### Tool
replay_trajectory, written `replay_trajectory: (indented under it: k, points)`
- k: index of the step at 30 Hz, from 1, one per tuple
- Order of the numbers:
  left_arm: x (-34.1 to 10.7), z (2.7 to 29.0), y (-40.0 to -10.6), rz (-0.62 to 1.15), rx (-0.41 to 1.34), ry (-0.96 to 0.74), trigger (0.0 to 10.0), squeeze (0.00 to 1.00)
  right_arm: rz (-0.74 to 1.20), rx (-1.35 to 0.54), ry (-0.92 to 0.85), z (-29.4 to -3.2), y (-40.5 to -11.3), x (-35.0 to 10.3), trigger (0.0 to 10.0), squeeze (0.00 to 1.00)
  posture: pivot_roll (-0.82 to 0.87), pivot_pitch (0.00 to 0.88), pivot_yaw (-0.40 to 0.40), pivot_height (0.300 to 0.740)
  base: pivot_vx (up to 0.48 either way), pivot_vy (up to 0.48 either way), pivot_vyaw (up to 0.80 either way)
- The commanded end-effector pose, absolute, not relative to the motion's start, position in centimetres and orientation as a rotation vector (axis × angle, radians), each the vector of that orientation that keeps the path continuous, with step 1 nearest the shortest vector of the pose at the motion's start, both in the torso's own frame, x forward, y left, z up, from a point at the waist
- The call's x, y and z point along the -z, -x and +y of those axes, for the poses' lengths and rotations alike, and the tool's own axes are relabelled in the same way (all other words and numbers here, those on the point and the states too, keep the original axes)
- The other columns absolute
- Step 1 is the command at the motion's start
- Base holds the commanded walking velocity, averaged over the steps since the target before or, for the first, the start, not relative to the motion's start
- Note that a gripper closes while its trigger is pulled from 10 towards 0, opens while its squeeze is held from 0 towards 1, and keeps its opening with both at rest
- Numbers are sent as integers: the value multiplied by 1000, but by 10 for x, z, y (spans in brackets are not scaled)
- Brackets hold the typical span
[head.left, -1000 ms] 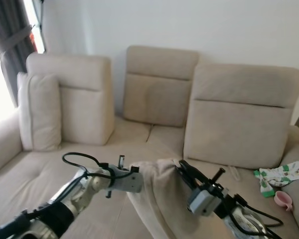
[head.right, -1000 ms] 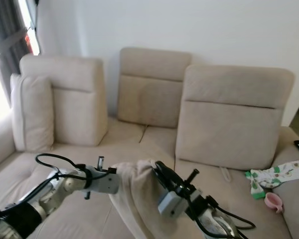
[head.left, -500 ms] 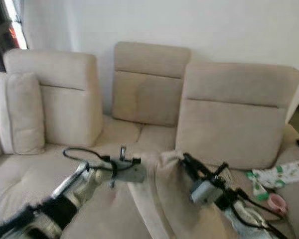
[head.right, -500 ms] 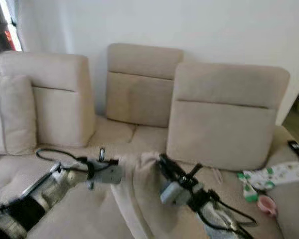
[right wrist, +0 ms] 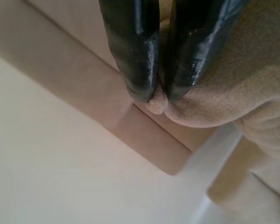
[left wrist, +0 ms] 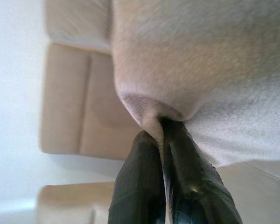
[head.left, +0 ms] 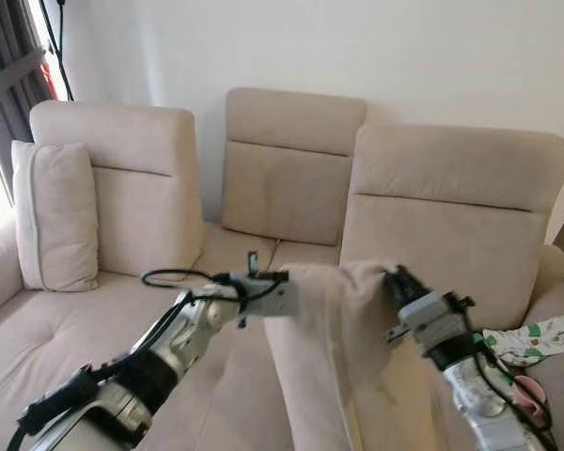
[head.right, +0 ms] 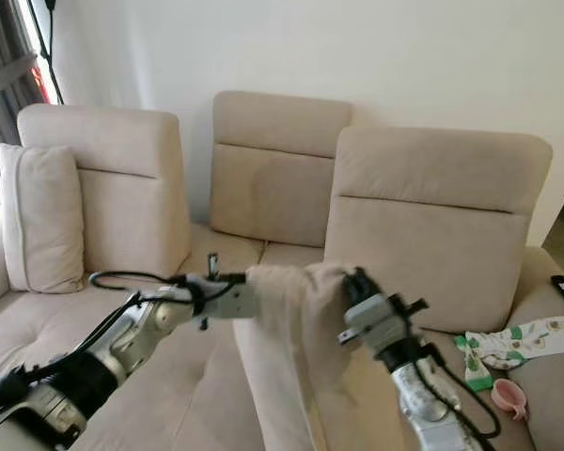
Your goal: Move the pillow to the sofa from floor
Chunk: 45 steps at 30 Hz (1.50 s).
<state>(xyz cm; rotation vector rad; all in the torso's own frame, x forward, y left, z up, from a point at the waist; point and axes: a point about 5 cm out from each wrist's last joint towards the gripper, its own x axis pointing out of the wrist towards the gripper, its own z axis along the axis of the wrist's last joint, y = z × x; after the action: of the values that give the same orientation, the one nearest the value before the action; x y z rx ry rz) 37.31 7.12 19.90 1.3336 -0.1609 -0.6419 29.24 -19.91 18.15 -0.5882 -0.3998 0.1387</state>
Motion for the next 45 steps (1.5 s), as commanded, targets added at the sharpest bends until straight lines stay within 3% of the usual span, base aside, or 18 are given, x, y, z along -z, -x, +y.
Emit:
replay_trajectory:
  k: [1, 20, 29, 30, 31, 32, 37, 38, 39, 40, 41, 44, 45]
  points:
    - [-215, 67, -377, -215, 597, -1318, 10000, 0, -381, -111, 521, -203, -296, -183, 10000, 0, 110, 0, 24, 740, 0, 0, 0]
    - [-205, 24, -370, -296, 698, -1308, 10000, 0, -185, -27, 399, -214, -296, -158, 10000, 0, 89, 0, 52, 740, 0, 0, 0]
    - [-205, 21, -369, -322, 705, -1308, 10000, 12, -188, -31, 394, -210, -296, -160, 10000, 0, 92, 0, 54, 740, 0, 0, 0]
    - [-206, 22, -369, -320, 714, -1283, 10000, 1000, -190, -32, 386, -210, -296, -160, 10000, 882, 92, 0, 54, 740, 0, 0, 0]
    - [-206, 23, -368, -319, 720, -1265, 10000, 1000, -191, -32, 380, -209, -296, -160, 10000, 882, 92, 0, 54, 740, 0, 0, 0]
    - [-206, 23, -368, -317, 730, -1262, 10000, 1000, -192, -32, 378, -209, -296, -161, 10000, 1000, 96, 0, 53, 740, 0, 0, 0]
    - [-208, 23, -369, -347, 693, -1285, 10000, 1000, -196, -25, 392, -209, -297, -162, 10000, 1000, 98, 0, 52, 740, 0, 0, 0]
    - [-208, 23, -370, -343, 686, -1278, 10000, 0, -196, -21, 397, -209, -298, -163, 10000, 1000, 102, 0, 50, 740, 0, 0, 0]
    - [-208, 24, -370, -335, 681, -1263, 10000, 0, -196, -19, 401, -210, -298, -163, 10000, 604, 102, 0, 50, 740, 0, 0, 0]
    - [-208, 25, -370, -330, 677, -1253, 10000, 0, -197, -17, 403, -210, -298, -163, 10000, 604, 102, 0, 50, 740, 0, 0, 0]
    - [-208, 25, -371, -328, 675, -1247, 10000, 0, -197, -17, 405, -210, -298, -163, 10000, 0, 102, 0, 50, 740, 0, 0, 0]
    - [-212, 29, -374, -336, 611, -1189, 10000, 0, -205, -15, 428, -209, -298, -165, 10000, 0, 104, 0, 47, 740, 0, 0, 0]
    - [-221, 30, -376, -357, 558, -1085, 10000, 0, -214, 14, 439, -211, -297, -166, 10000, 0, 106, 0, 44, 740, 0, 0, 0]
